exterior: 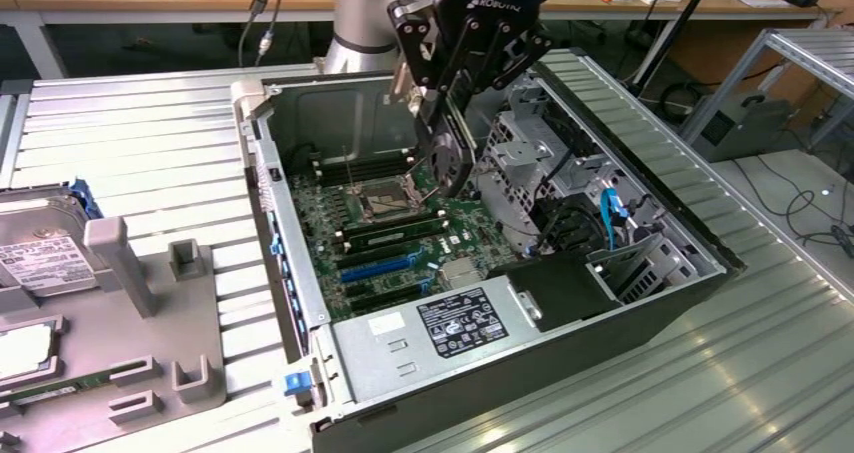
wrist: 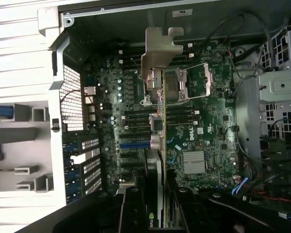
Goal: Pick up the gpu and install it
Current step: 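Pick up the gpu and move the gpu toward the slot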
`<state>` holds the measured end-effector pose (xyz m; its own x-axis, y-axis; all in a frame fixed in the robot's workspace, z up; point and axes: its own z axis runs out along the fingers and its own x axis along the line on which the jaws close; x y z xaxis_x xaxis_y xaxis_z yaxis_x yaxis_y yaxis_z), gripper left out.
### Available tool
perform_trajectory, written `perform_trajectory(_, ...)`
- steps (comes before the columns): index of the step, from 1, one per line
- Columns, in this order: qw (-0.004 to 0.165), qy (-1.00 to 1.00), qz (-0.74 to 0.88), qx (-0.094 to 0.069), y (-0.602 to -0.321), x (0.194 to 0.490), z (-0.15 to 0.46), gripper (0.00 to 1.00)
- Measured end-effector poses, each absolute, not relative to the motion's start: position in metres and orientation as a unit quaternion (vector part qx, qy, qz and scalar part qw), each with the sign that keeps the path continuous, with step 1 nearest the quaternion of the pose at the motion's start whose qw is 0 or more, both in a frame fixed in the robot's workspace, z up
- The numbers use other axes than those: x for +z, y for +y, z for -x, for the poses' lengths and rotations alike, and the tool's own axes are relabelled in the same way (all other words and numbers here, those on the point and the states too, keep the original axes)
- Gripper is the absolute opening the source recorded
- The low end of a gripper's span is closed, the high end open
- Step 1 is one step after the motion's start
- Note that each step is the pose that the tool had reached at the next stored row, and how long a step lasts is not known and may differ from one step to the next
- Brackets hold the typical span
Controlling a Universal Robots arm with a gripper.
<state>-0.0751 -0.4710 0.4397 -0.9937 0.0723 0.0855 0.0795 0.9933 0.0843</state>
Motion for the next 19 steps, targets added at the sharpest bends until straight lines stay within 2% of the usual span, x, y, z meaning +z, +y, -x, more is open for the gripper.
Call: perform_trajectory(19, 0.045, -0.997, 0.036, -0.044, -0.448, 0.435, 0.029, 0.27)
